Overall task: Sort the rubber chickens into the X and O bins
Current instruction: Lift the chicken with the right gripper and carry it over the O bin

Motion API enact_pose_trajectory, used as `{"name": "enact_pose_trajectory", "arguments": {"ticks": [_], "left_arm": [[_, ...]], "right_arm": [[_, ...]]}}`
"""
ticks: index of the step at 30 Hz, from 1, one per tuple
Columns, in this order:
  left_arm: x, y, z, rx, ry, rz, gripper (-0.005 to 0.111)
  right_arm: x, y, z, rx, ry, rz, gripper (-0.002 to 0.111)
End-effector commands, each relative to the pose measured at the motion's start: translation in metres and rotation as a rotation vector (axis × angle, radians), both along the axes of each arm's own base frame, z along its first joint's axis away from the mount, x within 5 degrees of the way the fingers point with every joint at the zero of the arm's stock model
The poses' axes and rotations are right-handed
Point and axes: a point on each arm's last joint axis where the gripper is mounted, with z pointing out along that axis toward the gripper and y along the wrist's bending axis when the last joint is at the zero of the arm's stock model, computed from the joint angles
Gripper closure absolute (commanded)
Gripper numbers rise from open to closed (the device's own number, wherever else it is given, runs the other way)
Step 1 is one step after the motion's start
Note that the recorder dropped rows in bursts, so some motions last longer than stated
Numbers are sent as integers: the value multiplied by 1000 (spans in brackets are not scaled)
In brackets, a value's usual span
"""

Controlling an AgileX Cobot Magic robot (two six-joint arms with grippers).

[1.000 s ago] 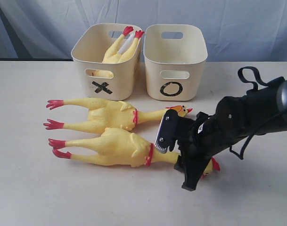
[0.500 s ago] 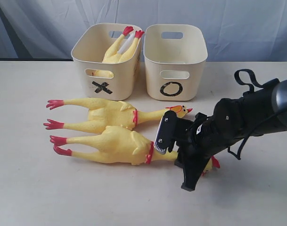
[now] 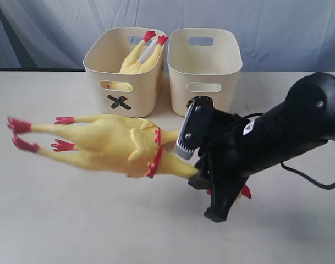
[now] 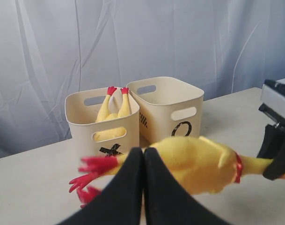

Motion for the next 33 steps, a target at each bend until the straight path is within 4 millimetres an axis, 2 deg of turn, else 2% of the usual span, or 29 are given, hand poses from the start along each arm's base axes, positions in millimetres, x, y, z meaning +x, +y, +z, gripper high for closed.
{"name": "enact_pose_trajectory", "arguments": {"ticks": [1, 8, 17, 20, 25, 29, 33], "left_arm": [[-1, 0, -1, -3, -6, 1, 107], [-1, 0, -1, -3, -6, 1, 107], [-1, 0, -1, -3, -6, 1, 107], [-1, 0, -1, -3, -5, 0, 107], [-1, 0, -2, -2, -3, -1, 107], [-1, 0, -2, -2, -3, -1, 107], [-1, 0, -2, -2, -3, -1, 107]], "right_arm": [[7, -4, 41, 200, -187, -192, 109], [35, -9, 83, 406, -492, -443, 109], [71, 4, 112, 534, -607, -584, 109], [86, 1, 114, 553, -583, -655, 109], [109, -20, 110, 542, -543, -808, 109], [115, -33, 108, 479, -573, -834, 109], [120, -41, 99, 384, -587, -875, 109]]}}
